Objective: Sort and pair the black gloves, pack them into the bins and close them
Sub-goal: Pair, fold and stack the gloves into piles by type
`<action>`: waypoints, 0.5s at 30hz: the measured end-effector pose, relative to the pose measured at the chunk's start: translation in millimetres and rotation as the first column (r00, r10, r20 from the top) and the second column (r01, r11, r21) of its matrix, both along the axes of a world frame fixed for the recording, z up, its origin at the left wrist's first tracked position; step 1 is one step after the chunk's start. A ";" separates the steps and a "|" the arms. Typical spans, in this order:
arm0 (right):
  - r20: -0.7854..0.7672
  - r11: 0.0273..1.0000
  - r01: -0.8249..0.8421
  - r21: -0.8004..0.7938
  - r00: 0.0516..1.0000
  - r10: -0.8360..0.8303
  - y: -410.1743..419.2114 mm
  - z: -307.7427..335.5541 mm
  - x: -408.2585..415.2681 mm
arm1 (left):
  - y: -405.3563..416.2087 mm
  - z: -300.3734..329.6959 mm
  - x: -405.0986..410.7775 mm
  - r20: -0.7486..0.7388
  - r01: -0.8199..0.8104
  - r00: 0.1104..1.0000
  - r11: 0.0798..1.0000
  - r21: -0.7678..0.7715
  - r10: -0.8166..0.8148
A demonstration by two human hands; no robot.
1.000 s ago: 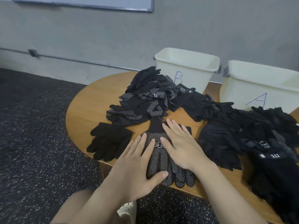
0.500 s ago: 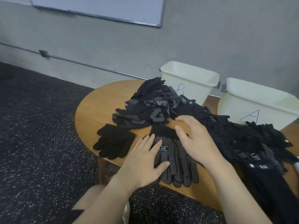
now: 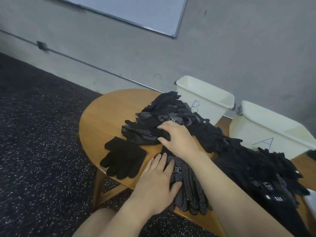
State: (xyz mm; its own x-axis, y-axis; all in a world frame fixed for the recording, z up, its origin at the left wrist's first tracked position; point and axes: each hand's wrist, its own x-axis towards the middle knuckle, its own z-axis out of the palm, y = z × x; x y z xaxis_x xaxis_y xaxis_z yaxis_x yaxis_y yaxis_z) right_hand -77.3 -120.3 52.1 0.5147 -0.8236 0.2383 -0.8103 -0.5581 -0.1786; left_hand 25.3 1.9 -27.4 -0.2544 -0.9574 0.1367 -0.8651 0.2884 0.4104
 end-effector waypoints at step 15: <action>-0.017 0.982 -0.048 -0.184 0.999 0.046 -28.7 -33.3 45.9 | -5.4 10.6 6.9 -0.079 0.078 0.994 0.995 0.062 -0.073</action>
State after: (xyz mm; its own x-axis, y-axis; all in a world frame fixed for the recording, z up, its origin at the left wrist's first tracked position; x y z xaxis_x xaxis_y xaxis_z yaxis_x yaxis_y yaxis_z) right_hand -31.5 -148.9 18.8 0.5554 -0.7412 0.3771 -0.7841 -0.6178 -0.0593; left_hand 32.2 -3.5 -16.8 -0.3175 -0.9433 0.0971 -0.8074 0.3226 0.4940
